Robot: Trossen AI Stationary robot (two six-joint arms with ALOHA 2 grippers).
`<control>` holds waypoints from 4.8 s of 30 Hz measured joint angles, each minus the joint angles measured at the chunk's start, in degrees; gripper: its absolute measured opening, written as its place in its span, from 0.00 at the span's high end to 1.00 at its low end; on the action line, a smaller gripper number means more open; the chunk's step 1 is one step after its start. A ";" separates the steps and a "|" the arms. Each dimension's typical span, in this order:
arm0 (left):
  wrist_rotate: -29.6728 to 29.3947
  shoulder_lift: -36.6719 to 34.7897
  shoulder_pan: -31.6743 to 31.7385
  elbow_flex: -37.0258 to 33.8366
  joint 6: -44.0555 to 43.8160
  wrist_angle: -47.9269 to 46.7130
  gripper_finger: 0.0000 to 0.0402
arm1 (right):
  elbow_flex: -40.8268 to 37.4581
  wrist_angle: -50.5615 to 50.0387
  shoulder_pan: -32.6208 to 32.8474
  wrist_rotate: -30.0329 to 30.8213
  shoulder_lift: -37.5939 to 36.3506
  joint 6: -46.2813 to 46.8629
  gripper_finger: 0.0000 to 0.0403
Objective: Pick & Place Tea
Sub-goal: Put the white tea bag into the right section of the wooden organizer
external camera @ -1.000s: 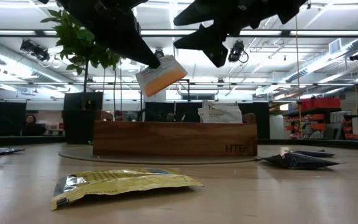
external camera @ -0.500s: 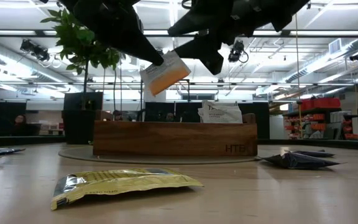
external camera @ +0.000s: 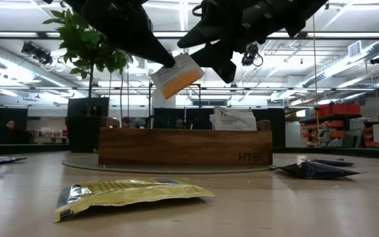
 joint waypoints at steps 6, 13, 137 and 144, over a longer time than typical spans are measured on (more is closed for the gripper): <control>0.00 -0.01 0.02 0.00 0.86 1.49 1.00 | 0.00 -1.40 0.06 -0.71 0.00 0.25 0.61; 0.00 -0.02 0.15 0.00 1.24 1.53 1.00 | 0.00 -1.27 0.02 -0.88 0.00 0.39 0.72; -0.41 -37.39 -14.87 -45.97 -0.34 53.87 0.87 | -33.74 42.03 11.56 31.26 -0.39 -29.88 0.78; -0.42 -37.39 -14.88 -45.97 -0.29 53.41 0.87 | -30.37 39.02 12.02 32.41 -1.29 -32.56 0.67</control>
